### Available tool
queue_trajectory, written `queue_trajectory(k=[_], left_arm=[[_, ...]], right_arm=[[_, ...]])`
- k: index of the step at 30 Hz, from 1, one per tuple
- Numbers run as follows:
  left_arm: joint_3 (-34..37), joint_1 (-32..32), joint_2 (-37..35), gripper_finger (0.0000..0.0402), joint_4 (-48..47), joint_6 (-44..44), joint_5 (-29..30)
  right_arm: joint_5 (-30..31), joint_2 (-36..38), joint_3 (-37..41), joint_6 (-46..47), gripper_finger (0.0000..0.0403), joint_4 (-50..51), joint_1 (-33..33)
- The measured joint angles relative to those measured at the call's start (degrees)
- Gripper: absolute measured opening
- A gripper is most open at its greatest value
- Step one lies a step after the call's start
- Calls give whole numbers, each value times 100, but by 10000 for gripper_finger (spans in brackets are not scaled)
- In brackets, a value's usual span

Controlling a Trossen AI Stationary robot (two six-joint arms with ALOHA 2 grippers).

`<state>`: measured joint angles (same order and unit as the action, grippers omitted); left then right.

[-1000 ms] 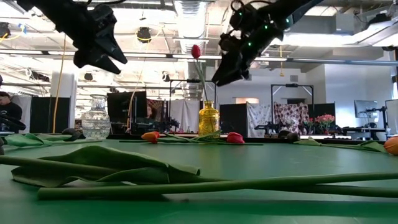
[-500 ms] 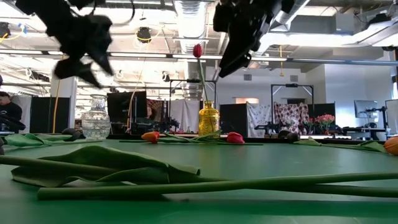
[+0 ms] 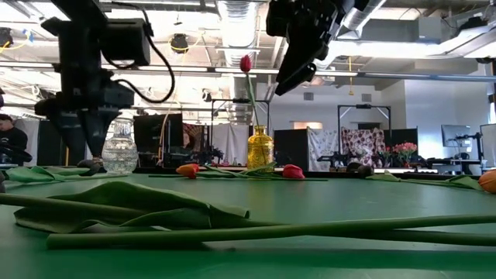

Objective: Sort flowers into vase by color
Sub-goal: Put the left red flower into the yellow vase

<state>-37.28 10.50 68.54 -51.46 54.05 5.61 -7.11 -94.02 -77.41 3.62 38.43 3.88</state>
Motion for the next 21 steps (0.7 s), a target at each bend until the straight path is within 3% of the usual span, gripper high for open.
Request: queue_trajectory(k=[11, 16, 21], left_arm=[[2, -243, 555, 236, 199, 243, 172], [246, -340, 738, 234, 504, 446, -61], [738, -401, 627, 195, 1093, 832, -288]], right_arm=[[14, -2, 0, -144, 234, 395, 0], [13, -2, 0, -216, 234, 550, 0], [13, -2, 0, -262, 234, 667, 0]])
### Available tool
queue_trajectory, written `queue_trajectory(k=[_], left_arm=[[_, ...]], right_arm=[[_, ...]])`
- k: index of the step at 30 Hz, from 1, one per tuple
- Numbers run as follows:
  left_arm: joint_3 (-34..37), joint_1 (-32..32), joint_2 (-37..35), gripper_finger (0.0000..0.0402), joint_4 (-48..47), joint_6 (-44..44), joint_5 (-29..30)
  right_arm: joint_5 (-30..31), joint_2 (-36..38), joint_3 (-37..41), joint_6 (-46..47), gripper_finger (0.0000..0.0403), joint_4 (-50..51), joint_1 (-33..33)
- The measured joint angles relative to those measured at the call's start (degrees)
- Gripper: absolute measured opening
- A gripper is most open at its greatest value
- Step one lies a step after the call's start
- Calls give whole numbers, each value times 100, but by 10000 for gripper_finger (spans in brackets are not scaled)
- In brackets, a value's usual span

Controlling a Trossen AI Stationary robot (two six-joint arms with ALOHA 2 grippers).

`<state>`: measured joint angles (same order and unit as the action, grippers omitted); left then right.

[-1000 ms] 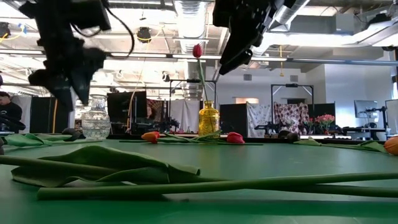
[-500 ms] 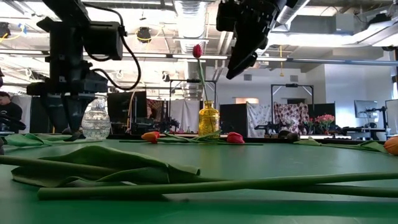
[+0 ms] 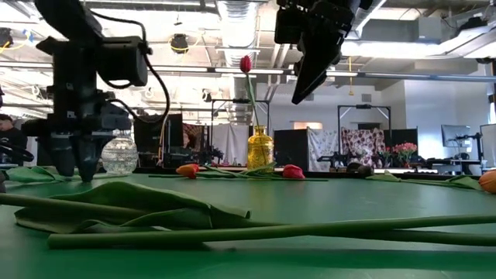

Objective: Sort flowers into vase by color
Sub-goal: Put the left red flower into the yellow vase

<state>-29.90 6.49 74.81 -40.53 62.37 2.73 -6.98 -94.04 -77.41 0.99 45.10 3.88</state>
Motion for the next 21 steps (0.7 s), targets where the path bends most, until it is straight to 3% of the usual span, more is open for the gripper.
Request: queue_trajectory(k=[9, 15, 21], left_arm=[[-10, -45, -256, 19, -296, -5, 336], [-40, -38, -487, 3, -313, -8, 158], [-617, -38, -1035, 1, -245, -142, 16]], right_arm=[[0, 0, 0, -285, 234, -51, 3], [-8, 0, 0, -299, 234, -52, 38], [-28, 20, 0, -642, 234, -226, 39]])
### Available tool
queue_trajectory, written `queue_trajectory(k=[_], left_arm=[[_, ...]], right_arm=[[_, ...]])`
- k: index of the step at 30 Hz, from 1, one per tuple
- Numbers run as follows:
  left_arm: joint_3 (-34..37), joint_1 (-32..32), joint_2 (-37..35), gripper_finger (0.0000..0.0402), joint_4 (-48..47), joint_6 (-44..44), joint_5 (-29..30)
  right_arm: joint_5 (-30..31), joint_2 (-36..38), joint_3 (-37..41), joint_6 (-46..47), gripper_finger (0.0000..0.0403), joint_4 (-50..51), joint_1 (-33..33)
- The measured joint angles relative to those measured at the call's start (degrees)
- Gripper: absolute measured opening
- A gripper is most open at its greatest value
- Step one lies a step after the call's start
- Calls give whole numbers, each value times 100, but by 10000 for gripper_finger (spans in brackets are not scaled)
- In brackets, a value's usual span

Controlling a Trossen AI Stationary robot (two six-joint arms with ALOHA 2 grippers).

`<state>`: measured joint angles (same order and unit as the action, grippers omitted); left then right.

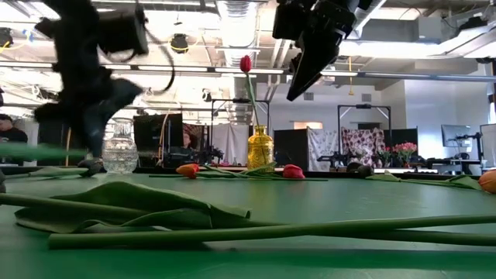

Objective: Sort flowers into vase by color
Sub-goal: Put the left red flower into the yellow vase

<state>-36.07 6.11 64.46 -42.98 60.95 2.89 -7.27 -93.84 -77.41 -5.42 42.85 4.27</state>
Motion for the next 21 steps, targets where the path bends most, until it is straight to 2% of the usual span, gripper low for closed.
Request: queue_trajectory(k=[4, 8, 15, 21], left_arm=[[-399, 97, -422, 0, 237, -62, -28], [-634, 181, -796, 0, 530, -138, -334], [-661, 236, -1333, 0, 1123, 122, -1059], [-661, 236, -1433, 0, 2056, 514, -1191]], right_arm=[[-2, 0, 0, -439, 234, -447, 0], [-9, 2, 0, -1393, 234, -1165, -4], [93, 4, 0, -4401, 234, -2886, -217], [529, -15, 0, -6057, 234, -4201, -345]])
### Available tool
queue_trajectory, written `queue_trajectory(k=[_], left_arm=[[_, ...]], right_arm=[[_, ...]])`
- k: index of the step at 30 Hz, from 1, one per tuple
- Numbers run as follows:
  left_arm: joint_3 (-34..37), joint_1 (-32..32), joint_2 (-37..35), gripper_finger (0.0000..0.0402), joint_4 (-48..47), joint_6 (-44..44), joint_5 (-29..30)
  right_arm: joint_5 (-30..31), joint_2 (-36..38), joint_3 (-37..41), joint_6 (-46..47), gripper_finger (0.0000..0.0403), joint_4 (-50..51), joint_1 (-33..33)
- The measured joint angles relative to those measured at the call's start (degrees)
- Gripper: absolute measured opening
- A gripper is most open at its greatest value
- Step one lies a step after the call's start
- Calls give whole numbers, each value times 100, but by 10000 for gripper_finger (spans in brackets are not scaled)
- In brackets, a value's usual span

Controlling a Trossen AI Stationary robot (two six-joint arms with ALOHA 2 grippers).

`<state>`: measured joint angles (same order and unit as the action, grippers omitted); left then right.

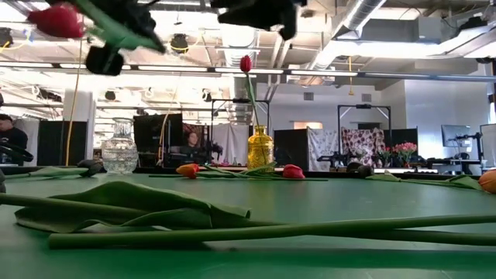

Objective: Sort flowers into vase by color
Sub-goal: Put the left red flower into the yellow vase

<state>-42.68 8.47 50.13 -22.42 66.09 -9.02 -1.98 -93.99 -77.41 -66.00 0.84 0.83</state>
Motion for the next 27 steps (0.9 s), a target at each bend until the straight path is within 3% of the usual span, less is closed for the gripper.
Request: queue_trajectory(k=[4, 8, 14, 27], left_arm=[[0, 0, 55, 0, 687, 122, -129], [0, 0, 57, 0, 1071, 274, -126], [0, -54, 87, 0, 1203, 579, -64], [0, -214, 1184, 0, 3049, 960, -456]], right_arm=[[58, -3, 0, -604, 234, -203, 50], [67, -5, 0, -592, 234, -141, 135], [224, -7, 0, -1080, 234, -165, 146], [230, -9, 0, -1205, 232, -72, 141]])
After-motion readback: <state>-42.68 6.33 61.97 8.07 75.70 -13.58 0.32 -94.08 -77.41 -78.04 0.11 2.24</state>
